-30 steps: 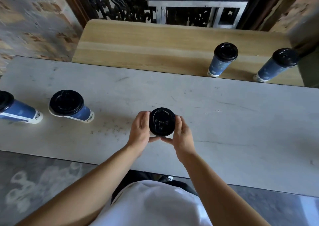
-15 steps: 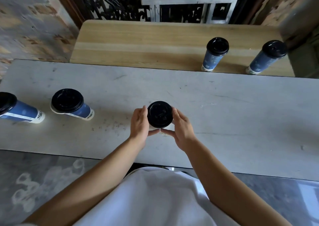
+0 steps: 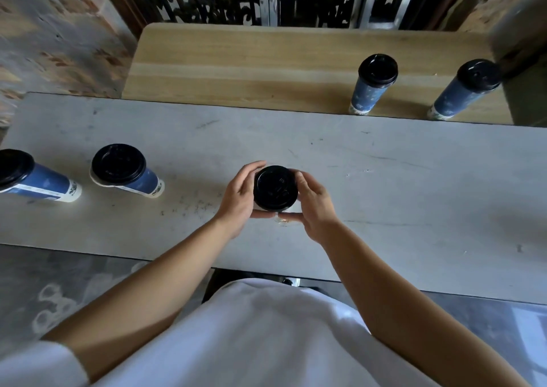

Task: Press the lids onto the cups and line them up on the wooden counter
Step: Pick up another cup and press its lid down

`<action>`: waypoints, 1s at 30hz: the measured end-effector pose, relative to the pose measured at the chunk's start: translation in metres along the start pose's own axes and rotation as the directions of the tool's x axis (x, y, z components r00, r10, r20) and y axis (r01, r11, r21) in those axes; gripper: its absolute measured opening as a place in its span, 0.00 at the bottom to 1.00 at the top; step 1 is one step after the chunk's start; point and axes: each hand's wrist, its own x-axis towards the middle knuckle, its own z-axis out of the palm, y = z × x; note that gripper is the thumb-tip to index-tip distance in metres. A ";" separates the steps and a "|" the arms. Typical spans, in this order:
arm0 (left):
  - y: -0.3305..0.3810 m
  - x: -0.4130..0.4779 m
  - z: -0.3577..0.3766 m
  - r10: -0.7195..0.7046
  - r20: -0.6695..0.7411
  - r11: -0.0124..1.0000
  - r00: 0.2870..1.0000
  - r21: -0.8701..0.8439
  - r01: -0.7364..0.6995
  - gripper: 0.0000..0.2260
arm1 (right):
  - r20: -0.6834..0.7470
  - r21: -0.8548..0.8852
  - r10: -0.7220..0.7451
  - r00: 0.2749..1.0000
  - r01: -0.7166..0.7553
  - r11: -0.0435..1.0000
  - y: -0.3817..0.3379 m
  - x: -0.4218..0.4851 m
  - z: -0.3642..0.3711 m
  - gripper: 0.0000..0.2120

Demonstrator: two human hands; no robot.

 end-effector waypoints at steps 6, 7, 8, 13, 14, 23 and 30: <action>0.003 -0.008 0.015 -0.097 -0.124 0.990 0.987 -0.117 0.083 0.17 | -0.028 0.168 0.050 0.998 -0.044 0.985 0.002 -0.001 -0.006 0.10; 0.001 -0.008 0.017 -0.111 -0.147 0.987 0.983 -0.130 0.092 0.16 | -0.030 0.169 0.026 0.999 -0.021 0.985 0.003 -0.003 -0.005 0.10; -0.002 -0.008 0.019 -0.111 -0.170 0.989 0.979 -0.120 0.091 0.13 | -0.028 0.153 0.007 1.000 -0.003 0.988 0.004 -0.004 -0.005 0.11; -0.005 0.004 0.015 -0.100 -0.248 0.994 0.963 -0.058 0.089 0.07 | 0.035 0.023 0.058 0.998 -0.059 0.998 -0.002 0.000 -0.006 0.14; -0.005 0.006 0.013 -0.105 -0.239 0.994 0.965 -0.059 0.094 0.08 | 0.039 0.016 0.064 0.997 -0.064 0.998 -0.004 0.001 -0.006 0.14; -0.011 -0.001 0.008 0.117 -0.135 0.974 0.984 0.211 -0.087 0.12 | -0.068 -0.207 -0.039 0.997 0.025 0.978 -0.011 0.009 0.004 0.11; -0.014 -0.003 0.004 0.131 -0.105 0.974 0.986 0.199 -0.108 0.13 | -0.039 -0.114 0.065 0.997 -0.069 0.991 -0.012 0.004 0.000 0.12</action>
